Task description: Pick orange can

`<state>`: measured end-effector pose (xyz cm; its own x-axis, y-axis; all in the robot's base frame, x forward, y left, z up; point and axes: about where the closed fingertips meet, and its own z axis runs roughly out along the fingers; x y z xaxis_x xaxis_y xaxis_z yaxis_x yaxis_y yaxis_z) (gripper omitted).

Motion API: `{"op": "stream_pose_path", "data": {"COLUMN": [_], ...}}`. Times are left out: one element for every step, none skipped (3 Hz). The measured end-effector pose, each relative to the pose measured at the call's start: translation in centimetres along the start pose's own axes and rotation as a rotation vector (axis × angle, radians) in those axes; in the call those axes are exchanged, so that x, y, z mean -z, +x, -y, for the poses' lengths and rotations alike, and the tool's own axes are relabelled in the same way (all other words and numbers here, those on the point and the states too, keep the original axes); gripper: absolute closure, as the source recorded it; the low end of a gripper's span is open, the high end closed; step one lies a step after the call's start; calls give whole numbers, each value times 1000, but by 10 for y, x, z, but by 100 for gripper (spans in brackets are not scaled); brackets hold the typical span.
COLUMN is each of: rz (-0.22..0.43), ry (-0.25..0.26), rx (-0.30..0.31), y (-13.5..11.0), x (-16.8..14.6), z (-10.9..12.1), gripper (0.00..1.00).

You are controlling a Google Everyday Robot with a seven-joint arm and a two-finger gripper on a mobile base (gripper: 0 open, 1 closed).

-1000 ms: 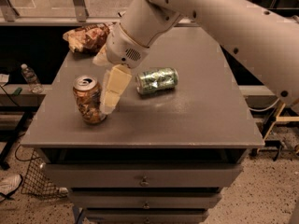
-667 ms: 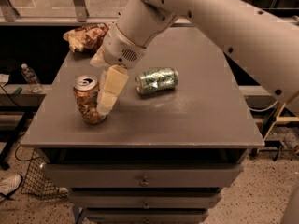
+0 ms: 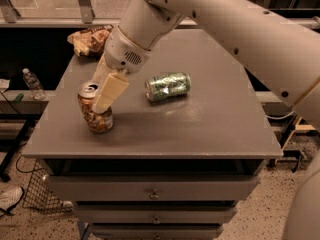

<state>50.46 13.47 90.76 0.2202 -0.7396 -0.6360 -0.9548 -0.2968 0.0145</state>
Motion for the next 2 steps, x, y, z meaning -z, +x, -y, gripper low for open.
{"op": "stream_pose_path", "data": {"rz": [6, 25], "ry": [-13, -3], "rx": [-1, -1], "y": [-5, -6], "x": [-1, 7], "z": [1, 1], "gripper": [65, 87]}}
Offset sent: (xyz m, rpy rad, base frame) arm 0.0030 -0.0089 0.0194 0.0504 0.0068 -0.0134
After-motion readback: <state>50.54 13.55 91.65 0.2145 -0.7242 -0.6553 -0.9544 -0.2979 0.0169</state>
